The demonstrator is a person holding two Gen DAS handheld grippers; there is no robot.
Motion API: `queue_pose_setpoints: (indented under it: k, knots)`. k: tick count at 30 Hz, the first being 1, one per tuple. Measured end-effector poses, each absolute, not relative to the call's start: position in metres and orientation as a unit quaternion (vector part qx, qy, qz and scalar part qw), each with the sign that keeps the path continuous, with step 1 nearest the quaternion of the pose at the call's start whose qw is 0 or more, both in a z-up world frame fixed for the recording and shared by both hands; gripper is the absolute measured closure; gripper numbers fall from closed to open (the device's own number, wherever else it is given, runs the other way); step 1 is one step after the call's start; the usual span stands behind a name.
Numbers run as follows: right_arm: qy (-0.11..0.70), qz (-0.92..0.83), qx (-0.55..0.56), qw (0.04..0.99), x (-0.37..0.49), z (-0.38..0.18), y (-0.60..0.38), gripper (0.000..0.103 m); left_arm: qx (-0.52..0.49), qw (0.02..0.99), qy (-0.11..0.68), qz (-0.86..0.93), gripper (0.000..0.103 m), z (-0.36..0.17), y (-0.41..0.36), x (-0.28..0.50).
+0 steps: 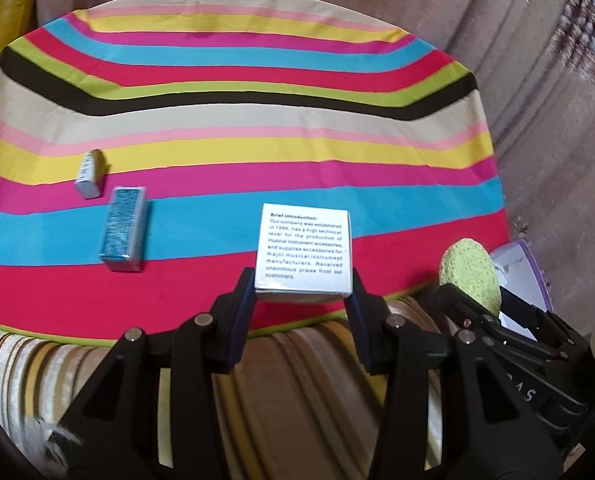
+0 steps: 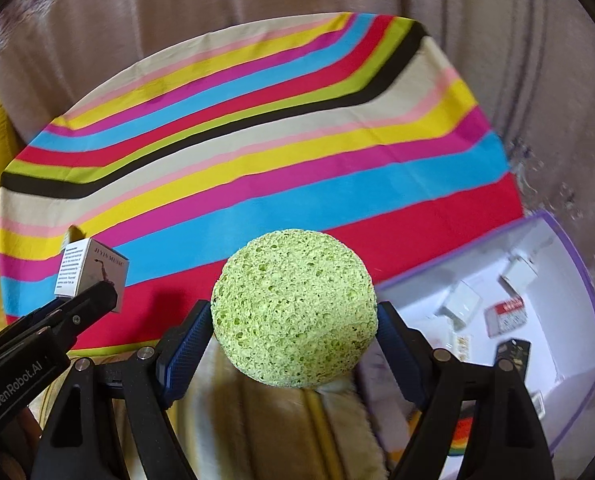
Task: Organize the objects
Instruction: 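Carry the green sponge into the purple box and release it with the right gripper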
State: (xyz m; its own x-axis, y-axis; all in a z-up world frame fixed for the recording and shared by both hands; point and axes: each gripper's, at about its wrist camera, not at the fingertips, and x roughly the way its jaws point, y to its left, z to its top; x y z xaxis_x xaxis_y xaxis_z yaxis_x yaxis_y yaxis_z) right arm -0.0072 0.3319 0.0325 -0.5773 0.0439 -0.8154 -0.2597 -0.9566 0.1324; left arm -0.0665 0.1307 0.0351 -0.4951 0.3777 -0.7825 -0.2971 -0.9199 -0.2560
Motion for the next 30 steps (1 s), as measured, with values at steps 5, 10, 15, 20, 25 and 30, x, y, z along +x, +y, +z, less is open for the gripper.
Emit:
queue_pose_setpoints:
  k: [5, 10, 15, 20, 25, 30]
  knots:
    - [0.144, 0.873, -0.450, 0.119, 0.008, 0.032, 0.355, 0.021, -0.463, 0.226, -0.023, 0.856, 0.055, 0.037, 0.157, -0.057]
    - [0.160, 0.864, -0.452, 0.155, 0.023, 0.030, 0.378, 0.021, -0.467, 0.254, -0.004, 0.847, 0.055, 0.036, 0.182, -0.048]
    - [0.186, 0.849, -0.457, 0.189, 0.038, 0.023, 0.400, 0.021, -0.467, 0.280, 0.012, 0.839, 0.055, 0.036, 0.202, -0.039]
    - [0.221, 0.831, -0.453, 0.236, 0.058, 0.016, 0.423, 0.021, -0.468, 0.307, 0.027, 0.828, 0.055, 0.035, 0.222, -0.032]
    - [0.248, 0.812, -0.452, 0.272, 0.075, 0.010, 0.443, 0.021, -0.474, 0.333, 0.032, 0.815, 0.055, 0.034, 0.238, -0.028]
    - [0.263, 0.800, -0.455, 0.289, 0.085, 0.006, 0.451, 0.021, -0.476, 0.369, 0.046, 0.797, 0.055, 0.034, 0.260, -0.020]
